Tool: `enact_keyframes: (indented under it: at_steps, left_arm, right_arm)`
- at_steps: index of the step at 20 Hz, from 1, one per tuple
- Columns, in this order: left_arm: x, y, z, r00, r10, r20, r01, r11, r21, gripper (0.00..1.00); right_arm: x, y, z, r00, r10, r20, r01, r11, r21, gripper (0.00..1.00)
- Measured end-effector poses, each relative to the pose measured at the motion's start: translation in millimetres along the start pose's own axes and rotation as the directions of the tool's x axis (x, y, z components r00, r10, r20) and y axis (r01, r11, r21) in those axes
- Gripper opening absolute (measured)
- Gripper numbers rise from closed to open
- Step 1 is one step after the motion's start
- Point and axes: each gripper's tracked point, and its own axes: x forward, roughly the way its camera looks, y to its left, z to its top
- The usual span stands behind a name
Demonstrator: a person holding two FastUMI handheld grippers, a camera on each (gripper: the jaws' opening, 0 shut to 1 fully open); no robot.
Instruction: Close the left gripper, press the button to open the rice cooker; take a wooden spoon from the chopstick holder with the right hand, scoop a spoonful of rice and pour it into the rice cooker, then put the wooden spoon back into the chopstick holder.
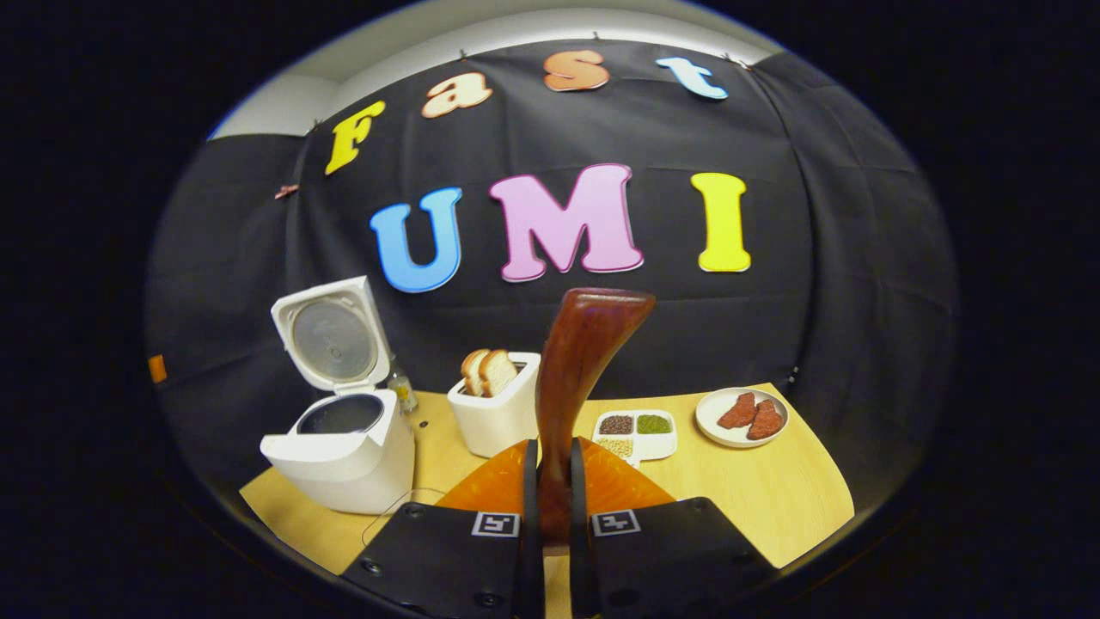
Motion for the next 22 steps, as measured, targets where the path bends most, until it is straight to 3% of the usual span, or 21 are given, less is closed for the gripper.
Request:
enact_keyframes:
  at_steps: [6,13,15,19,22]
  left_arm:
    - [1.0,18.2,-5.8,1.0,0.0,-0.011,0.0,1.0,0.007,0.94]
    - [13.0,29.4,-27.1,0.998,0.0,-0.063,-0.001,1.0,-0.009,0.94]
    - [17.1,33.7,-29.5,0.997,0.005,-0.073,-0.005,1.0,-0.002,0.94]
    - [23.8,36.8,-36.2,0.996,0.008,-0.092,-0.009,1.0,-0.01,0.95]
    - [27.5,39.4,-37.4,0.995,0.009,-0.098,-0.011,1.0,-0.016,0.95]
  right_arm:
    - [18.8,42.9,-71.7,0.994,-0.058,-0.09,0.039,0.979,-0.198,0.16]
    - [52.5,44.3,-139.1,0.971,-0.188,-0.146,0.117,0.91,-0.398,0.16]
    - [63.3,51.9,-143.7,0.972,-0.187,-0.145,0.121,0.919,-0.376,0.16]
    - [70.3,93.8,-159.9,0.97,-0.072,-0.233,0.029,0.983,-0.183,0.16]
    - [61.0,98.0,-158.4,0.967,-0.068,-0.247,0.057,0.997,-0.052,0.16]
